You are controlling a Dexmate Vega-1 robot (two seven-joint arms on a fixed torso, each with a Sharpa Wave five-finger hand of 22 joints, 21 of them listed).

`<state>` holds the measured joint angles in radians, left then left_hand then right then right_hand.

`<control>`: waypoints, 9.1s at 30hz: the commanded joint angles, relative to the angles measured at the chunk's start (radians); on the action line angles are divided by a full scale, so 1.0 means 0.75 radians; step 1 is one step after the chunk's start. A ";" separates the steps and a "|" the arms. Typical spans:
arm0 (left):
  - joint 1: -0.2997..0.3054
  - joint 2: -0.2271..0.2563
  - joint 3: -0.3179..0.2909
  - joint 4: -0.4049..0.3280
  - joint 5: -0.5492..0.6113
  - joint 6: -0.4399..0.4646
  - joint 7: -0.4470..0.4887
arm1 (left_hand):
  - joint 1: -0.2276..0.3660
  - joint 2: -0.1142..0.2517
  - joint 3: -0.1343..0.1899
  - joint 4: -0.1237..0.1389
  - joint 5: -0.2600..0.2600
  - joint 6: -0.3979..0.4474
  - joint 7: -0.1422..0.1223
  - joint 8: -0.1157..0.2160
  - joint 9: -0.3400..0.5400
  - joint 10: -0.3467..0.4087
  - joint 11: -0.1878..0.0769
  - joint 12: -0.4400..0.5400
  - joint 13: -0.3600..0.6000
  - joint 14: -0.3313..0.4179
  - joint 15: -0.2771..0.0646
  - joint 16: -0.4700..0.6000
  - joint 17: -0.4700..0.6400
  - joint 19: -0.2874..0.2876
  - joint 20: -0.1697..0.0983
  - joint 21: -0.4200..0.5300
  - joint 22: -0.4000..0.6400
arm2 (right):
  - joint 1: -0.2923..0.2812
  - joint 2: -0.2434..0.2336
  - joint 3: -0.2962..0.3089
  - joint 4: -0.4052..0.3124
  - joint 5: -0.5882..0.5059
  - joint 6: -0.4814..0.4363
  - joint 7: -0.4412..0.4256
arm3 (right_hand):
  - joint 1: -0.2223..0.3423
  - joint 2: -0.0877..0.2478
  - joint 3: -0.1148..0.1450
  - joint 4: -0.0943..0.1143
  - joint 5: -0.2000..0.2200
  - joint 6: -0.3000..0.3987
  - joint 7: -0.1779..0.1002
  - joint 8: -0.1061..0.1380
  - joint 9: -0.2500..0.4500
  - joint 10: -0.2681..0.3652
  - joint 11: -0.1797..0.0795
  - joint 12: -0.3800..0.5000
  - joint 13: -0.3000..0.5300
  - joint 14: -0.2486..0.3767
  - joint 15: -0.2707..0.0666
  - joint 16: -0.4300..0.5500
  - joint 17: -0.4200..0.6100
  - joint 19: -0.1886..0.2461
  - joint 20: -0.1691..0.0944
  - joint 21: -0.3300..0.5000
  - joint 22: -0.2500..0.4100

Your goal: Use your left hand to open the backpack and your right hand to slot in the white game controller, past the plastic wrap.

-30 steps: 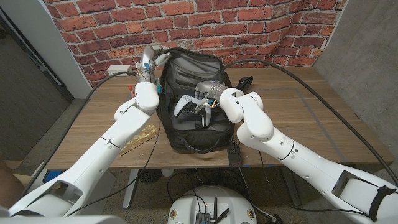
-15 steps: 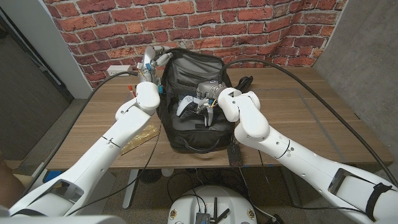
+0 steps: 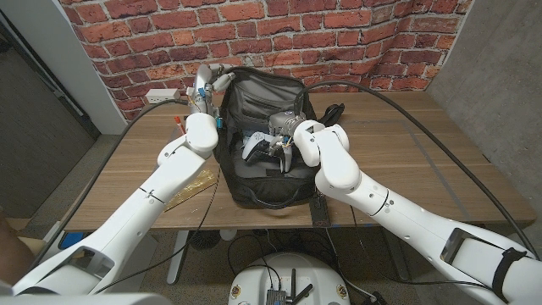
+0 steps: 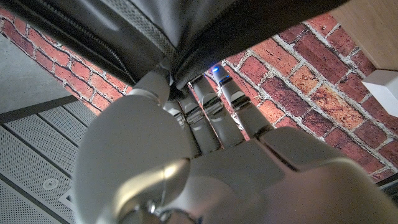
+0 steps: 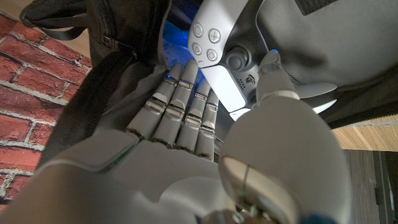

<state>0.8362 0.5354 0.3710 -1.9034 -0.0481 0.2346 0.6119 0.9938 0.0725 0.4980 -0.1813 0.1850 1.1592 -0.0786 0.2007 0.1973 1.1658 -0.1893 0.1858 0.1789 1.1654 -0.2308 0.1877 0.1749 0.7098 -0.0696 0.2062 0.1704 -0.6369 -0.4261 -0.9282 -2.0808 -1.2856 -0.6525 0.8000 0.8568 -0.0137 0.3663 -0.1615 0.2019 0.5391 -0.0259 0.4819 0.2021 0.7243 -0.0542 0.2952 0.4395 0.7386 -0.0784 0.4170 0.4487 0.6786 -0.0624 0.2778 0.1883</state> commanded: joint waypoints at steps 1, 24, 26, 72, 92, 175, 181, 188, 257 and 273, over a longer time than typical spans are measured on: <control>0.010 -0.003 -0.004 -0.004 -0.006 -0.016 0.003 | 0.004 0.012 0.002 0.007 0.005 0.000 0.008 0.003 0.005 0.005 -0.004 0.005 0.006 0.010 -0.013 -0.001 0.001 0.016 -0.171 -0.006 0.004 | -0.022 0.035 0.001 0.024 -0.093 -0.002 0.046 | 0.106 0.145 -0.009 -0.002 0.048 0.097 -0.132 -0.016 0.004 0.135 -0.156 -0.014 0.000 -0.011 -0.190 -0.008 0.006 -0.013 -0.152 0.002 0.002; 0.037 -0.004 -0.017 -0.022 -0.007 -0.026 0.015 | 0.003 0.013 0.002 0.007 0.005 -0.003 0.005 0.003 0.006 0.003 0.000 0.005 0.007 0.005 -0.013 -0.004 0.001 0.016 -0.170 -0.007 0.004 | -0.067 0.083 0.035 0.040 -0.207 0.036 0.146 | 0.044 0.078 -0.099 0.015 0.028 -0.073 -0.092 -0.100 0.007 -0.082 -0.093 -0.116 0.008 -0.214 -0.159 -0.044 0.065 -0.085 -0.071 -0.028 -0.001; 0.037 -0.004 -0.017 -0.022 -0.008 -0.026 0.014 | 0.003 0.013 0.003 0.007 0.005 -0.002 0.005 0.003 0.006 0.003 0.000 0.005 0.007 0.005 -0.013 -0.004 0.000 0.016 -0.170 -0.007 0.004 | -0.070 0.087 0.037 0.040 -0.217 0.038 0.153 | 0.036 0.073 -0.109 0.016 0.025 -0.090 -0.090 -0.110 0.007 -0.112 -0.087 -0.126 0.006 -0.255 -0.152 -0.057 0.068 -0.093 -0.061 -0.032 -0.002; 0.059 0.000 -0.040 -0.025 -0.023 -0.047 0.016 | 0.000 0.014 0.003 0.006 0.005 -0.005 0.004 0.004 0.007 -0.002 -0.007 0.005 0.007 0.004 -0.013 -0.004 0.001 0.016 -0.170 -0.009 0.004 | -0.103 -0.002 0.136 -0.097 0.115 0.117 0.074 | -0.152 0.017 -0.219 0.050 -0.024 -0.512 0.044 -0.357 -0.001 -0.651 0.083 -0.138 -0.085 -0.709 0.113 -0.265 0.002 -0.366 0.094 -0.103 -0.017; 0.023 -0.011 -0.045 0.030 -0.035 -0.069 0.017 | -0.001 0.016 0.004 0.007 0.006 -0.005 0.005 0.004 0.007 -0.001 -0.004 0.006 0.007 0.005 -0.013 -0.003 0.001 0.017 -0.170 -0.009 0.004 | -0.125 -0.106 0.136 -0.183 0.261 0.082 -0.031 | -0.156 0.038 -0.213 0.044 -0.023 -0.468 0.021 -0.348 -0.003 -0.602 0.057 -0.122 -0.110 -0.662 0.072 -0.250 -0.016 -0.302 0.070 -0.084 -0.017; 0.059 -0.019 -0.011 -0.081 -0.068 0.110 0.046 | -0.007 0.013 0.005 0.007 0.006 -0.007 0.006 0.005 0.007 0.000 -0.003 0.007 0.007 0.000 -0.012 -0.006 0.000 0.018 -0.168 -0.010 0.004 | -0.515 -0.731 0.534 -0.748 0.827 -0.223 -0.382 | -0.208 0.104 -0.213 0.053 -0.022 -0.379 0.003 -0.332 -0.008 -0.514 0.031 -0.120 -0.182 -0.589 0.024 -0.221 -0.043 -0.214 0.031 -0.083 -0.016; 0.081 -0.016 -0.022 -0.115 -0.073 0.135 0.060 | -0.009 0.014 0.006 0.008 0.006 -0.007 0.006 0.005 0.008 -0.001 -0.001 0.007 0.007 -0.003 -0.010 -0.007 -0.001 0.018 -0.168 -0.010 0.003 | -0.529 -0.804 0.566 -0.768 0.876 -0.271 -0.445 | -0.210 0.107 -0.213 0.053 -0.021 -0.372 0.005 -0.331 -0.008 -0.513 0.034 -0.121 -0.184 -0.589 0.026 -0.221 -0.044 -0.215 0.032 -0.085 -0.016; 0.103 -0.016 -0.028 -0.157 -0.088 0.163 0.065 | -0.010 0.014 0.006 0.008 0.006 -0.009 0.005 0.005 0.008 -0.005 -0.002 0.005 0.007 -0.003 -0.012 -0.007 -0.001 0.019 -0.168 -0.010 0.003 | -0.556 -0.877 0.618 -0.775 0.959 -0.297 -0.547 | -0.214 0.109 -0.214 0.053 -0.019 -0.364 0.007 -0.330 -0.008 -0.509 0.036 -0.120 -0.187 -0.587 0.025 -0.221 -0.045 -0.214 0.033 -0.086 -0.016; 0.365 0.283 -0.305 -0.517 -0.481 0.464 -0.140 | -0.036 0.014 0.015 0.010 0.008 -0.025 0.004 0.006 0.011 -0.024 -0.005 0.002 0.009 -0.038 -0.010 -0.015 -0.004 0.018 -0.165 -0.010 0.004 | -0.482 -0.956 0.718 -0.362 1.527 0.117 -1.078 | -0.244 0.151 -0.209 0.049 -0.004 -0.331 0.019 -0.338 -0.009 -0.492 0.029 -0.120 -0.214 -0.574 0.014 -0.213 -0.050 -0.196 0.022 -0.090 -0.016; 0.303 0.414 -0.346 -0.483 -0.703 0.485 -0.362 | -0.047 0.010 0.018 0.011 0.009 -0.032 0.012 0.006 0.012 -0.035 0.007 0.000 0.009 -0.055 -0.006 -0.019 -0.006 0.017 -0.166 -0.011 0.003 | -0.426 -0.892 0.690 -0.223 1.541 0.168 -1.109 | -0.236 0.157 -0.203 0.037 0.000 -0.315 0.023 -0.338 -0.010 -0.476 0.021 -0.114 -0.221 -0.562 0.010 -0.209 -0.053 -0.185 0.017 -0.089 -0.017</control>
<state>1.0940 0.7675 0.1418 -2.2811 -0.4327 0.5738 0.4881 0.9680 0.0823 0.5037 -0.1757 0.1847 1.1336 -0.0784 0.1967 0.2025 1.1416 -0.1902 0.1855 0.1844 1.1306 -0.2146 0.1799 0.1715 0.7098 -0.0696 0.1977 0.1704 -0.9973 -1.1303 -0.3880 -2.3249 -0.1336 -0.5440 -0.0235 0.6778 0.0937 0.2089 -0.1305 0.1931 0.2917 -0.0055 0.2315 0.1957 0.3594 -0.0373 0.2087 0.2738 0.3058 -0.0433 0.2554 0.4079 0.5306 -0.0500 0.2110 0.1745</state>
